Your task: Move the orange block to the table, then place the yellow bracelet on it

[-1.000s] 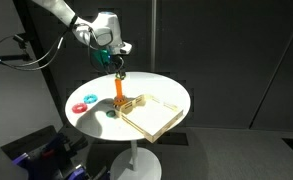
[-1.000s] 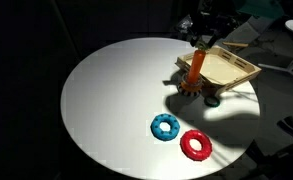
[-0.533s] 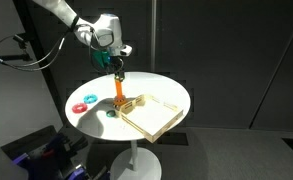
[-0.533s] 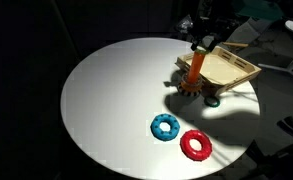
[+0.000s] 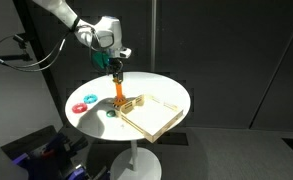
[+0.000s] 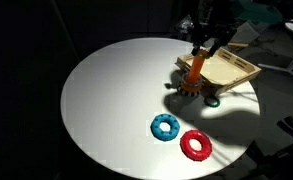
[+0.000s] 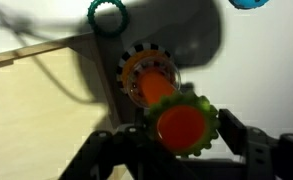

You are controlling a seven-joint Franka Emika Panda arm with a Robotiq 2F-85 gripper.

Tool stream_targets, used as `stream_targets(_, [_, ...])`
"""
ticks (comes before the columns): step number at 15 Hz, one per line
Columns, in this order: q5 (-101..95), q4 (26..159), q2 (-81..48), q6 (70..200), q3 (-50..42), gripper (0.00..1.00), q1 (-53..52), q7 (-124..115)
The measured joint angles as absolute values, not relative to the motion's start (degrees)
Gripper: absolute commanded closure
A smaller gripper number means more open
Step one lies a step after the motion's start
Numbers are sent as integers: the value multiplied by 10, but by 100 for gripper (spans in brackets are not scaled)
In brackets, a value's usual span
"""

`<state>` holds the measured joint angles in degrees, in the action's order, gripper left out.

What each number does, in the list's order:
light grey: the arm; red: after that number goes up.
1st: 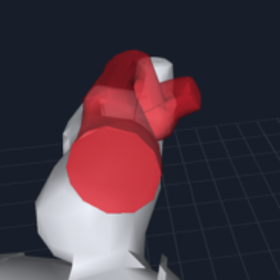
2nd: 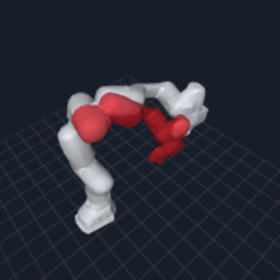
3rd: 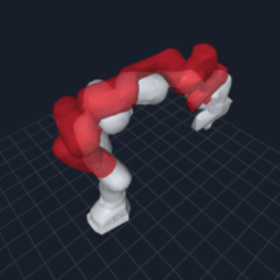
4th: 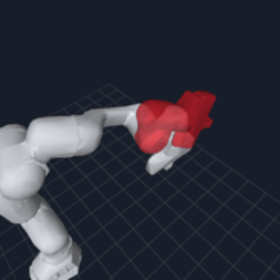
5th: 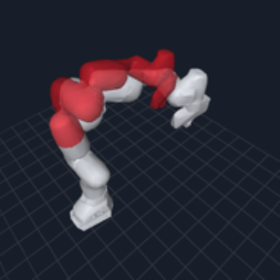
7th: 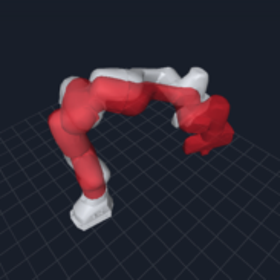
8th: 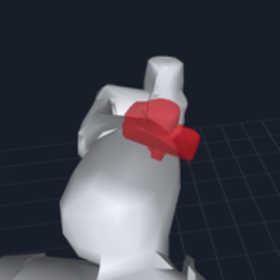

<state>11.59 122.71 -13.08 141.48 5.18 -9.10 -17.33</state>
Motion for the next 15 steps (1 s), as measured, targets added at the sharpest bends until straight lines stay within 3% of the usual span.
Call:
stream_targets(1, [111,1227,-131,1415,52,7,-92,-174])
stream_targets(3, [97,1227,-132,1415,52,0,-93,-175])
stream_targets(15, [91,1227,-124,1374,58,0,-95,-173])
